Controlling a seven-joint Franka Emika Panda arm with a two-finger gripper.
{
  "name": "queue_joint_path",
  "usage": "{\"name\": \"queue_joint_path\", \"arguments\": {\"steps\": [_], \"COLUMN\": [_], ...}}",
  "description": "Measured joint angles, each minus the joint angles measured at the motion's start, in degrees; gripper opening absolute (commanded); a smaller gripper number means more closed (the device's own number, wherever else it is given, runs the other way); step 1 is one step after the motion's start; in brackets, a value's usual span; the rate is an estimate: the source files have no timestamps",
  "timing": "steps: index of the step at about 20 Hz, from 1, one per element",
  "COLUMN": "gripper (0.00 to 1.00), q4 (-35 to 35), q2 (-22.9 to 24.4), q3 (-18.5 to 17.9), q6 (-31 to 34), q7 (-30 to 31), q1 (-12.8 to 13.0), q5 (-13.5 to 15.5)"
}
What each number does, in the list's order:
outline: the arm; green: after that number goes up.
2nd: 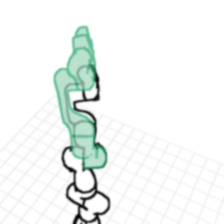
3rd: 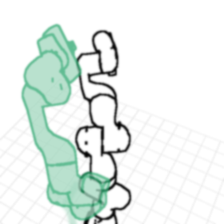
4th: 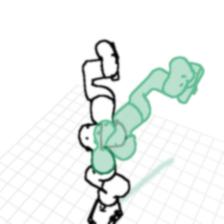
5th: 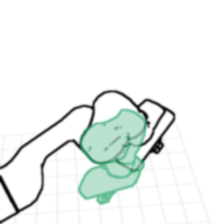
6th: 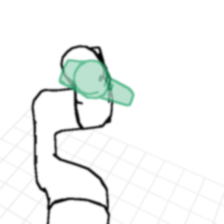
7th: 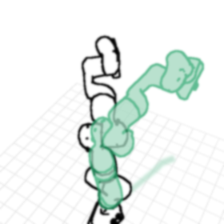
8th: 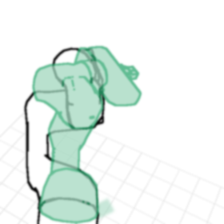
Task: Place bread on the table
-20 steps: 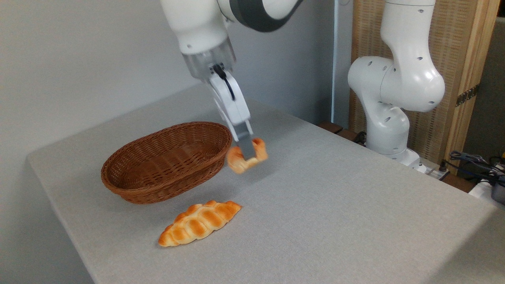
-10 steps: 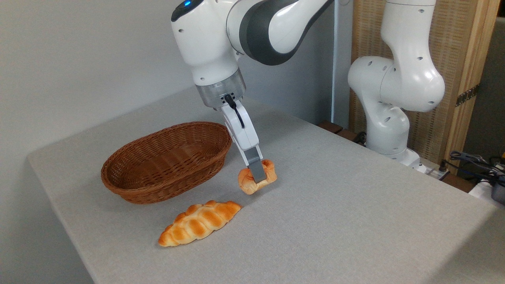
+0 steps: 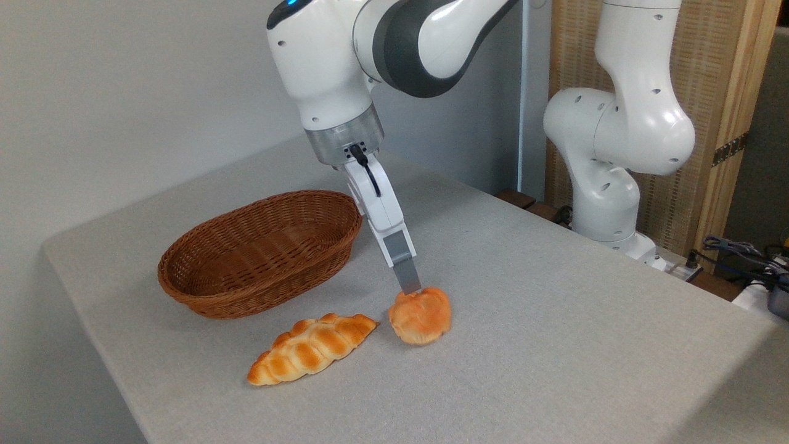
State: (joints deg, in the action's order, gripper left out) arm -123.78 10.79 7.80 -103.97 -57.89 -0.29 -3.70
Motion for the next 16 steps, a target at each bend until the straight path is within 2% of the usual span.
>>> {"name": "queue_joint_path", "arguments": {"steps": [3, 6, 8, 11, 16], "gripper": [1.0, 1.0, 1.0, 1.0, 1.0], "q4": [1.85, 6.89, 12.41, 20.17, 29.4], "q2": [0.1, 0.03, -0.63, -3.48, -9.5], "q3": [-0.04, -1.14, -2.43, -3.74, -4.21], "q6": [0.28, 3.04, 6.73, 8.09, 8.16], "q7": [0.01, 0.08, 1.34, 9.05, 17.38], "q1": [-0.01, -0.09, -0.23, -0.35, -0.36], "q5": [0.0, 0.19, 2.41, 5.42, 7.64]}}
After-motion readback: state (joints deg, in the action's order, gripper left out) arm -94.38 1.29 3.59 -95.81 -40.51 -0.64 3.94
